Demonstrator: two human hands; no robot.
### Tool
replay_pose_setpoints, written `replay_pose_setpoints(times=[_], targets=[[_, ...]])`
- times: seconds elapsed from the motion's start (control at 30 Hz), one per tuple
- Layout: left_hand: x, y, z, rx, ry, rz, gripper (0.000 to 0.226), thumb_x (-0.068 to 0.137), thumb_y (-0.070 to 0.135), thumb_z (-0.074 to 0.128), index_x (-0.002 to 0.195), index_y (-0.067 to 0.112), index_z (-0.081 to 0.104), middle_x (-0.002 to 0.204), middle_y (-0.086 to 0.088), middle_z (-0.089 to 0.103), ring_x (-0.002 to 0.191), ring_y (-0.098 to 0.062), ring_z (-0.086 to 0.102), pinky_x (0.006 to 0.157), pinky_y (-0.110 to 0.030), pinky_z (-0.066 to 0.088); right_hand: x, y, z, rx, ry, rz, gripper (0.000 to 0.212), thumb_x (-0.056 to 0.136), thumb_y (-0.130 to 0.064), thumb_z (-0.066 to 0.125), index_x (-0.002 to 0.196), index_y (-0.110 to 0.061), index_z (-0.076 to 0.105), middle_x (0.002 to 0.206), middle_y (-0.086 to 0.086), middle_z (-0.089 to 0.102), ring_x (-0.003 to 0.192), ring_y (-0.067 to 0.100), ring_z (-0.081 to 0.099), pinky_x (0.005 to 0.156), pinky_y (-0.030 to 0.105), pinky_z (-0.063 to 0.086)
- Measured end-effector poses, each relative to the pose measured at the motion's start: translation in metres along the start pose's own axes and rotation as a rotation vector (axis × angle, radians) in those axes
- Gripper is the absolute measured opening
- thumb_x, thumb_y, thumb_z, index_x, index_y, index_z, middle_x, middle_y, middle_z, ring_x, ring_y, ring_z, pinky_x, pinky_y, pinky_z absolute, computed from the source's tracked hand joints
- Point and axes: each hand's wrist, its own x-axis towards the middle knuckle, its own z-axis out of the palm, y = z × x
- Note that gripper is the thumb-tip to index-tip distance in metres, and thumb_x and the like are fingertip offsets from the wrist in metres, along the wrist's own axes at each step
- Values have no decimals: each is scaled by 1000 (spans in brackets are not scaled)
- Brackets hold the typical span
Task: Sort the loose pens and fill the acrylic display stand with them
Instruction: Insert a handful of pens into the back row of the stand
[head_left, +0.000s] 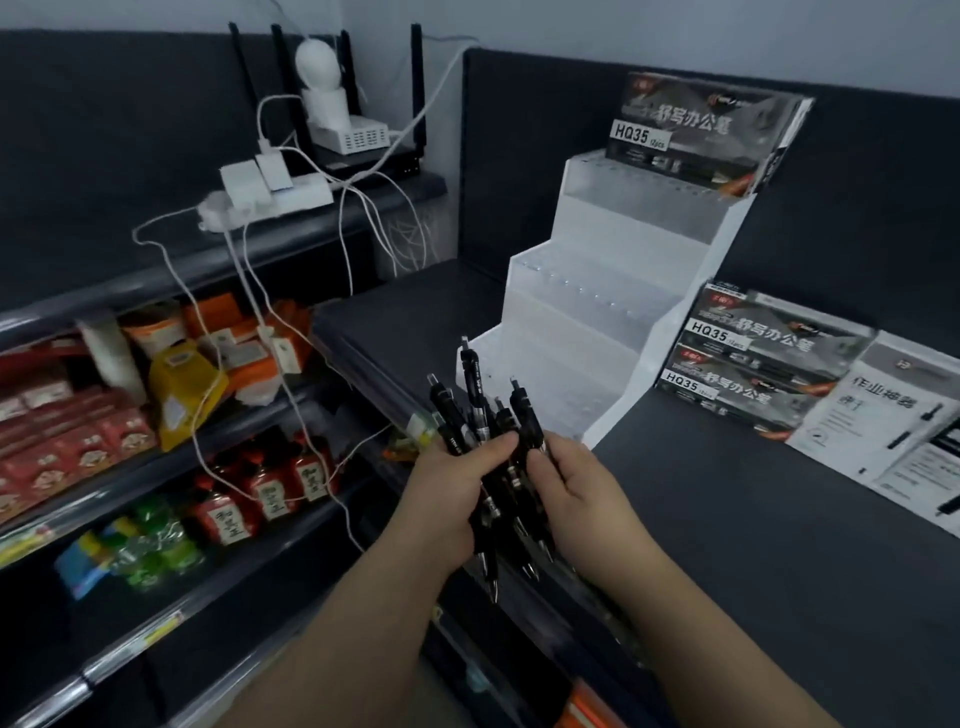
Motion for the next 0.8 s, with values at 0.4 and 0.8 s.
replay_pose_setpoints(times=[0.4,0.8], targets=[[60,48,22,98,83,143,21,81,10,71,101,13,68,90,-9,74,84,-30,71,72,-46,56,56,7,-52,118,247,56,8,92,-24,56,97,-20,58,64,-11,52,50,-1,45,56,14,39],[152,109,6,172,-92,231,11,80,6,70,86,16,67,75,-1,72,74,-21,70,71,-38,55,149,-35,-55,67,478,55,9,90,-26,60,85,-22,66,61,-6,55,49,3,46,49,16,37]])
